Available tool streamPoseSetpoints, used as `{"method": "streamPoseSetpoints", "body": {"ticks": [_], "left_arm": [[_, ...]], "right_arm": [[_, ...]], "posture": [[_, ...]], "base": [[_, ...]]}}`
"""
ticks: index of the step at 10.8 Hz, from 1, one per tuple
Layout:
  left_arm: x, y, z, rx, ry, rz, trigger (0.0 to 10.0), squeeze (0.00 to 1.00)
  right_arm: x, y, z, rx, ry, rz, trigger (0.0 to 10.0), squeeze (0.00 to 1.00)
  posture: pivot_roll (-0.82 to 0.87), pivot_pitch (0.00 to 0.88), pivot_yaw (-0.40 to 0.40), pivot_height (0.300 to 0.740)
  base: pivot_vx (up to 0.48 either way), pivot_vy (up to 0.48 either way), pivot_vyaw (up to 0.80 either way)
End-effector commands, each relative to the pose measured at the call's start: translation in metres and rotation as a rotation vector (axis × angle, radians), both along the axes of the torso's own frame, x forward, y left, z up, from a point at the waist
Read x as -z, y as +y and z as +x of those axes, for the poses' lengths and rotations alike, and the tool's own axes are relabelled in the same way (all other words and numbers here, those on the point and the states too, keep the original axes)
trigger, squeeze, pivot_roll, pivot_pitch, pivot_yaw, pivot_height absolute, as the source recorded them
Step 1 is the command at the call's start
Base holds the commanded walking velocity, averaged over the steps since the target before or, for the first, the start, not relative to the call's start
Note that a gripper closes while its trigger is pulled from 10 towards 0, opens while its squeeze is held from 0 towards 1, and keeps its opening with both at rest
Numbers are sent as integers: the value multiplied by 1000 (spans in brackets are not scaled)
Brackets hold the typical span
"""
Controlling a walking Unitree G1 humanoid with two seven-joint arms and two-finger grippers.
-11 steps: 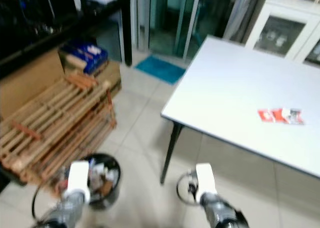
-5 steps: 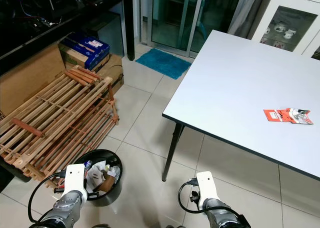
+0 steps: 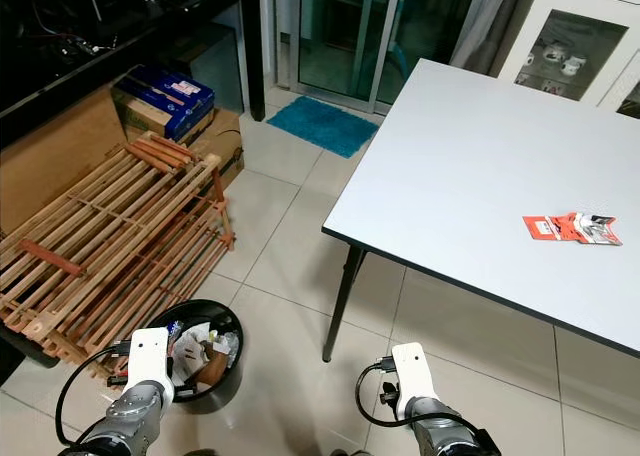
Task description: Picking trash to rubbish bin
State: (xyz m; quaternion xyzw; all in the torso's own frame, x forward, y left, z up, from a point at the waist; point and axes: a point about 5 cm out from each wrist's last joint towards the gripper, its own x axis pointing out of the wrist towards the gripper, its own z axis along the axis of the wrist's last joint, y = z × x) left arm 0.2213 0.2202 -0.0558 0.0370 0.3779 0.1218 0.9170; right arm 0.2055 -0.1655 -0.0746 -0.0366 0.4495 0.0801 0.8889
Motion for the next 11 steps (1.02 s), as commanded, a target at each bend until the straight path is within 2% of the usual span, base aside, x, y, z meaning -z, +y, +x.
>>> {"method": "streamPoseSetpoints", "body": {"ticks": [1,4,11], "left_arm": [[0,-3,2,-4,5,3,10000,0],[0,-2,1,-5,11,5,10000,0],[0,-2,1,-5,12,11,10000,0]], "right_arm": [[0,-3,0,8,8,-6,10000,0],[0,-2,0,5,8,-6,10000,0],[0,-3,0,5,9,-6,10000,0]], "posture": [[56,70,-109,740],[56,70,-109,740],[57,69,-109,740]], "base": [[0,0,0],[0,0,0],[272,0,0]]}}
